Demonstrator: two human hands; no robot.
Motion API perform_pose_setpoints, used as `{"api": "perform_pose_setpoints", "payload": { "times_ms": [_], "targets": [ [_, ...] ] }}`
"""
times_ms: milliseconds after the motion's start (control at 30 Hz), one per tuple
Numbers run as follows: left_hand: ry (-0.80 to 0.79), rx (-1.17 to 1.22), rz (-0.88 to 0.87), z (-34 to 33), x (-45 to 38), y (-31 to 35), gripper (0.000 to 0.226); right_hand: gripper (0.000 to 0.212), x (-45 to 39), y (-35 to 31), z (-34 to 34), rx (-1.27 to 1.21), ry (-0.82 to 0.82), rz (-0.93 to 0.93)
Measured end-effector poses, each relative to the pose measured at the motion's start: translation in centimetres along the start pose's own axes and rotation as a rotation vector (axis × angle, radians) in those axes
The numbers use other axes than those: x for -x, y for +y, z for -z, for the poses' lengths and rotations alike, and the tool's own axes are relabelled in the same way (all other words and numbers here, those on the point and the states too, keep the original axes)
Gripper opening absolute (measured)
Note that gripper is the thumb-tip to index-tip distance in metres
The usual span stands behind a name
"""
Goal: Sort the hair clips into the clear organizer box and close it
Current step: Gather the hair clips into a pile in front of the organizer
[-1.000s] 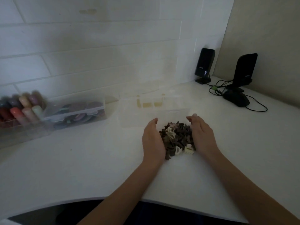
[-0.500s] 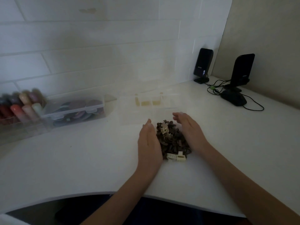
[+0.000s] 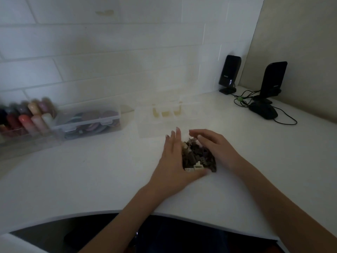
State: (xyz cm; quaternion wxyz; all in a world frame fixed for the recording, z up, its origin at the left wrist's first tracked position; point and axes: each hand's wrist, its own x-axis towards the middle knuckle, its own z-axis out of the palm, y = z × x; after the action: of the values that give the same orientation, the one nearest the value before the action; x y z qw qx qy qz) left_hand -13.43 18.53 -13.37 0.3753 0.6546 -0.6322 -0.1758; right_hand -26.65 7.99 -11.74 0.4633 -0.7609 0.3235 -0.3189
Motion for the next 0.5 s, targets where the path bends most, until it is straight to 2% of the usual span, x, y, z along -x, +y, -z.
{"api": "perform_pose_setpoints", "payload": {
  "times_ms": [33, 133, 200, 267, 333, 400, 500],
  "targets": [
    [0.103, 0.093, -0.009, 0.9, -0.1, 0.0, 0.101, 0.027, -0.1, 0.1, 0.2, 0.012, -0.003, -0.001],
    [0.586, 0.245, -0.033, 4.1, -1.4, -1.1, 0.048, 0.026, -0.6, 0.2, 0.1, 0.086, -0.025, -0.020],
    [0.780, 0.295, 0.107, 6.5, -3.7, -2.8, 0.034, 0.025, -0.9, 0.3, -0.3, 0.173, -0.031, -0.019],
    [0.770, 0.346, 0.325, 8.7, -6.5, -5.0, 0.038, 0.022, -1.1, 0.6, -0.7, 0.244, -0.009, 0.004],
    [0.608, 0.413, 0.479, 9.7, -8.9, -7.1, 0.047, 0.017, -1.2, 0.7, -1.0, 0.230, 0.039, 0.037],
    [0.455, 0.527, 0.560, 9.7, -10.4, -8.3, 0.050, 0.015, -1.1, 0.6, -1.2, 0.204, 0.098, 0.074],
    [0.367, 0.607, 0.617, 9.6, -11.9, -8.8, 0.045, 0.015, -1.0, 0.3, -1.2, 0.206, 0.157, 0.145]
  ]
}}
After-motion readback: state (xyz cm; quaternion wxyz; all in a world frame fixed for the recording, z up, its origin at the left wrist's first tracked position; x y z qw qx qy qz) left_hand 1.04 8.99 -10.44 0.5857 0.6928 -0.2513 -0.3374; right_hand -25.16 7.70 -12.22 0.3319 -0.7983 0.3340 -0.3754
